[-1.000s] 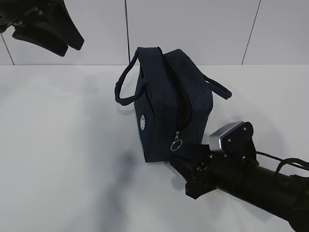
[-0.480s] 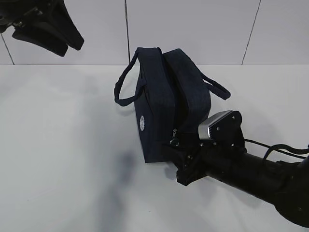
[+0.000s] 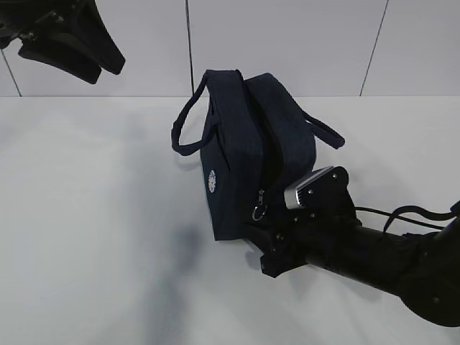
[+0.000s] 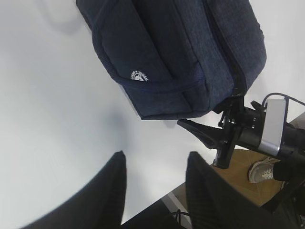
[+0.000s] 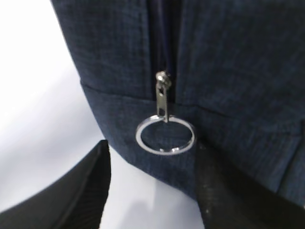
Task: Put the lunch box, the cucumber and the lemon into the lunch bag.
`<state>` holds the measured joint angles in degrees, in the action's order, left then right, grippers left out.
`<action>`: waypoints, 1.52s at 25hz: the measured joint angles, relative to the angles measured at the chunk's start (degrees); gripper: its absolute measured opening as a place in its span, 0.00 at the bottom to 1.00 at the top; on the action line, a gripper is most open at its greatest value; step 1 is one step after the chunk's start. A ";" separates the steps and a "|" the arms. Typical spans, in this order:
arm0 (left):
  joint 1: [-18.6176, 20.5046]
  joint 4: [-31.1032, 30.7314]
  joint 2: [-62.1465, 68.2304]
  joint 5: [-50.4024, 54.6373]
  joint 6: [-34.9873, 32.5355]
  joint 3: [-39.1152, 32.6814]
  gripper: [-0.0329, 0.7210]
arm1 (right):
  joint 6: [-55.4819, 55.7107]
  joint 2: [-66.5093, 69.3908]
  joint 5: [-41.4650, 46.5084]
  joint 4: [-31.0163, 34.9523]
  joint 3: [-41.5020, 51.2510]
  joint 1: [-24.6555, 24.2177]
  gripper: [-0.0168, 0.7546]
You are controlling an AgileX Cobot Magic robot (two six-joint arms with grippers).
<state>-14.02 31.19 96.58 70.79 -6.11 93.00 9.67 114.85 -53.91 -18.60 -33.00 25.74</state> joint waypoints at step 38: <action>0.00 0.00 0.00 0.00 0.00 0.00 0.42 | -0.35 3.43 -5.79 -4.52 -6.23 0.00 0.57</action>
<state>-14.02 31.19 96.58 70.79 -6.11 93.00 9.31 118.28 -59.70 -23.12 -39.23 25.74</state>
